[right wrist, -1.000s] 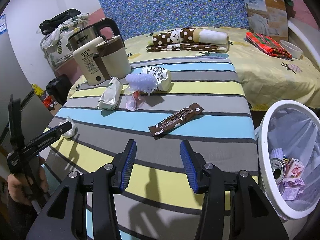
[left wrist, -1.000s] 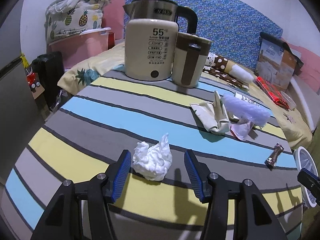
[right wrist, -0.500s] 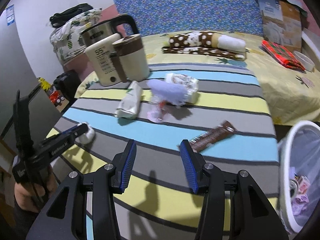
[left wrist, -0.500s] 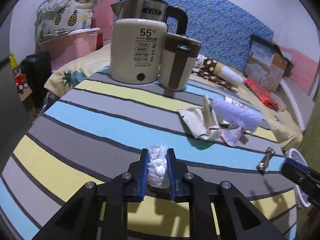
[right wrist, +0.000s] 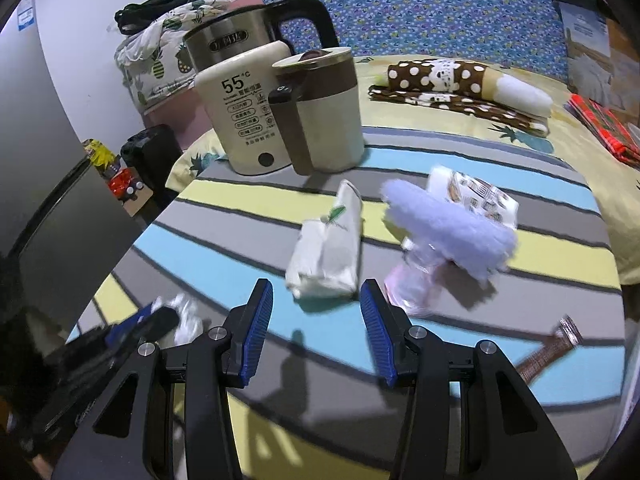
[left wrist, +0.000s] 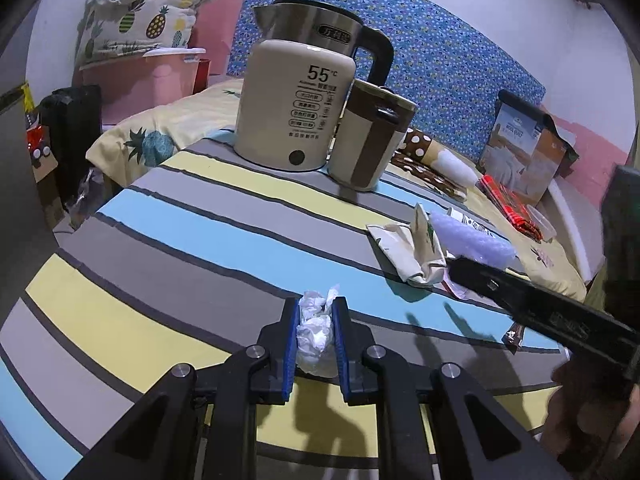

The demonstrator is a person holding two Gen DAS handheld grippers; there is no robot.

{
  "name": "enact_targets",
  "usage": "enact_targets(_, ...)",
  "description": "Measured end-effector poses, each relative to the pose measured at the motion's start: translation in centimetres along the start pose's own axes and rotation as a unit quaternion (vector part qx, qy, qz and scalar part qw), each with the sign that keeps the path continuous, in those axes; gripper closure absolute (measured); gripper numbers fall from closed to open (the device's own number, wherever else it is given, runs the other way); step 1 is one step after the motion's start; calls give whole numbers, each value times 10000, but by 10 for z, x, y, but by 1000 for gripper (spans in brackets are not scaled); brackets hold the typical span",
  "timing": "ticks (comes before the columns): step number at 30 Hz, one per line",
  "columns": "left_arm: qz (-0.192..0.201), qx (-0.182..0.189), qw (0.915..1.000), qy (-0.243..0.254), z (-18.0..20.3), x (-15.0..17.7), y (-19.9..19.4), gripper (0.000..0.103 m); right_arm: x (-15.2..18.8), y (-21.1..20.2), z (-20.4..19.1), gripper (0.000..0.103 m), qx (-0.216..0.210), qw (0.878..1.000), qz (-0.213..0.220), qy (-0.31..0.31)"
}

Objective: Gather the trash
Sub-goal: 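Grasp the crumpled white tissue with the left tool while the right tool grasps the white paper cup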

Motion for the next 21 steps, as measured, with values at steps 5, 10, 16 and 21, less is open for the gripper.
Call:
enact_targets(5,-132,-146,9998,0,-3,1,4,86,-4,19,6,55,138,9998,-113,113)
enact_targets(10,-195,-245,9995,2,-5,3,6,83,-1,29,11,55,155,9991,-333,228)
enact_targets(16,-359,-305,9988,-106,-9,5,11,65,2,22,8,62,75,9992,-325,209)
enact_targets(21,-404,-170,9989,-195,-12,6,13,65,7,14,10,62,-34,9992,-311,257)
Point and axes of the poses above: each gripper's, at about its wrist camera, not at the fingertips, and y roughly the way its jaws point, z to its right, x to its underside, the point moved 2 cm from there along y, roughly the way its jaws point, and after that the axes turned 3 degrees about z, right-handed, at the moved point
